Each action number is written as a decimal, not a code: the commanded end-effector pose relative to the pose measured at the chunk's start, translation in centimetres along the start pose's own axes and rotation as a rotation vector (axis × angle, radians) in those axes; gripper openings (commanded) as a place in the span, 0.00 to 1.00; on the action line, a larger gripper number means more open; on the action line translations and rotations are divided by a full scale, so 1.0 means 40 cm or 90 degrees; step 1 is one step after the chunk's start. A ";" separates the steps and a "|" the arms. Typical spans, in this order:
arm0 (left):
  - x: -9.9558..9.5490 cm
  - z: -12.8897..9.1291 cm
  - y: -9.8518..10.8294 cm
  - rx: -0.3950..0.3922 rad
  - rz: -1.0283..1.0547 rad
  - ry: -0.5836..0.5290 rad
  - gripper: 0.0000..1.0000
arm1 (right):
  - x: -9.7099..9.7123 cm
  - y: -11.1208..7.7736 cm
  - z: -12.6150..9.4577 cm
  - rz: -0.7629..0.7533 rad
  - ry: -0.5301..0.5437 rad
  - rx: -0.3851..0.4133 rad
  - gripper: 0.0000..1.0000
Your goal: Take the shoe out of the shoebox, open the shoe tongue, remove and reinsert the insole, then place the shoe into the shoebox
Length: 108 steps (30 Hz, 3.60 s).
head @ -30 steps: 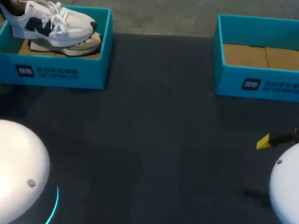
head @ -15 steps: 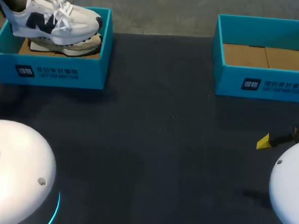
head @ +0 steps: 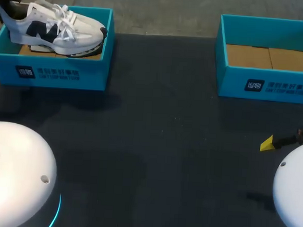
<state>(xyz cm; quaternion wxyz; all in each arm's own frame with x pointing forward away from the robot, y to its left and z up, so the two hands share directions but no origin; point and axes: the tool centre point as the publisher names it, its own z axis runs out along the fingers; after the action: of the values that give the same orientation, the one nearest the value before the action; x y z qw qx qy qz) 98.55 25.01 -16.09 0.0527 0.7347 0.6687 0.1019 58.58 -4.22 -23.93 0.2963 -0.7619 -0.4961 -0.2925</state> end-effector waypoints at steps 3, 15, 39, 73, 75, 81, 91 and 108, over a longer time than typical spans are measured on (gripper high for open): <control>0.000 -0.004 -0.004 -0.003 0.000 0.000 0.00 | 0.001 -0.006 0.000 0.001 -0.003 -0.002 1.00; -0.013 -0.077 -0.077 0.009 -0.044 -0.004 0.00 | 0.001 -0.006 0.000 0.001 -0.003 -0.002 1.00; -0.290 -0.036 -0.376 0.099 -0.028 0.029 0.00 | 0.001 -0.006 0.000 0.001 -0.003 -0.002 1.00; -0.678 0.147 -0.616 0.155 -0.040 0.043 0.00 | 0.001 -0.006 0.000 0.001 -0.003 -0.002 1.00; -0.678 0.147 -0.616 0.155 -0.040 0.043 0.00 | 0.001 -0.006 0.000 0.001 -0.003 -0.002 1.00; -0.678 0.147 -0.616 0.155 -0.040 0.043 0.00 | 0.001 -0.006 0.000 0.001 -0.003 -0.002 1.00; -0.757 0.199 -0.648 0.192 -0.022 0.028 0.00 | 0.001 -0.006 0.000 0.001 -0.003 -0.002 1.00; -0.901 0.283 -0.654 0.201 -0.036 0.069 0.00 | 0.001 -0.006 0.000 0.001 -0.003 -0.002 1.00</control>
<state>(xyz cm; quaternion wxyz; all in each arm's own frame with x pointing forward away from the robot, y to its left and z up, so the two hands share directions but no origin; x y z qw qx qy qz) 72.51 -5.64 -34.52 -0.0799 0.7089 0.7005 0.0188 58.58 -4.22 -23.92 0.2963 -0.7619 -0.4961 -0.2925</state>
